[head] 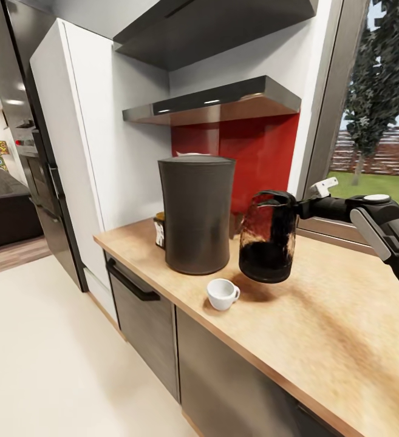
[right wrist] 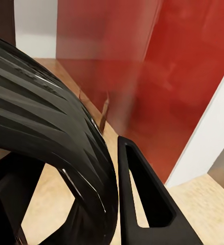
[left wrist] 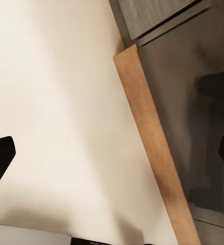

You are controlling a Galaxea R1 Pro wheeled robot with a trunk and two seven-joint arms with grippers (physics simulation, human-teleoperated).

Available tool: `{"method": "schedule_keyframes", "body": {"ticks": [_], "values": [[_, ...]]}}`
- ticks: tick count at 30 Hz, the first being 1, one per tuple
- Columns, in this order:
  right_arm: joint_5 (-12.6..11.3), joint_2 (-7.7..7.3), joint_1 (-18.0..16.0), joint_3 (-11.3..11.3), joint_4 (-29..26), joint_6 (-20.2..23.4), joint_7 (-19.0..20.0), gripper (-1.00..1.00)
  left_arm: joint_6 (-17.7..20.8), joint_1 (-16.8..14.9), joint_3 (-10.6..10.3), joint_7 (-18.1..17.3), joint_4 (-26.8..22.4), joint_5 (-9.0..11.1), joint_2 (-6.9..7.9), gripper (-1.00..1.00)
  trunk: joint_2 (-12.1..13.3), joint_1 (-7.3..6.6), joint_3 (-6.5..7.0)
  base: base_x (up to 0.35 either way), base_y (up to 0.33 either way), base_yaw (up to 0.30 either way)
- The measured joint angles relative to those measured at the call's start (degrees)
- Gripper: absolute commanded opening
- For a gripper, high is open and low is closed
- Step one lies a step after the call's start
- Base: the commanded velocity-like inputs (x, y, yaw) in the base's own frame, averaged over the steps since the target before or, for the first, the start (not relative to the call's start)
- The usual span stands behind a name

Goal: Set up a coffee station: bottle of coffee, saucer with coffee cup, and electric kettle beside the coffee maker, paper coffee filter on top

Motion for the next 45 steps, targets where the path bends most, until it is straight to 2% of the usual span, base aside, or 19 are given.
{"method": "schedule_keyframes", "body": {"ticks": [5, 6, 7, 11, 34, 45], "values": [[-0.02, 0.00, 0.00, -0.05, 0.00, -0.05, -0.06, -1.00, 0.00, 0.00, 0.00, 0.01, 0.00, 0.01, 0.02, 1.00, 0.00, 0.00, 0.00, 0.051, 0.031, 0.000], [0.00, 0.01, -0.01, -0.32, 0.00, -0.07, -0.05, -1.00, 0.00, 0.00, -0.01, 0.01, 0.00, 0.01, 0.01, 1.00, 0.00, 0.00, 0.00, 0.029, 0.003, 0.000], [0.03, 0.04, -0.03, -1.57, -0.01, -0.13, -0.07, -1.00, 0.00, 0.00, 0.00, 0.00, 0.00, 0.01, 0.03, 1.00, -0.01, 0.00, 0.01, 0.076, 0.002, 0.000], [0.09, 0.07, -0.01, -2.01, 0.02, -0.10, -0.10, -1.00, 0.00, 0.00, 0.00, 0.01, 0.00, 0.00, 0.04, 1.00, 0.00, 0.00, 0.00, 0.071, 0.001, 0.000], [0.01, 0.09, -0.01, -1.93, 0.09, -0.08, -0.08, -1.00, 0.00, 0.00, 0.00, 0.01, 0.00, 0.01, 0.04, 1.00, 0.00, 0.01, 0.00, 0.024, 0.000, 0.000], [0.03, 0.15, 0.01, -1.92, 0.09, -0.08, -0.08, -1.00, 0.00, 0.00, -0.01, -0.06, 0.00, -0.01, 0.04, 1.00, 0.00, 0.01, -0.84, 0.000, 0.000, 0.000]]}}
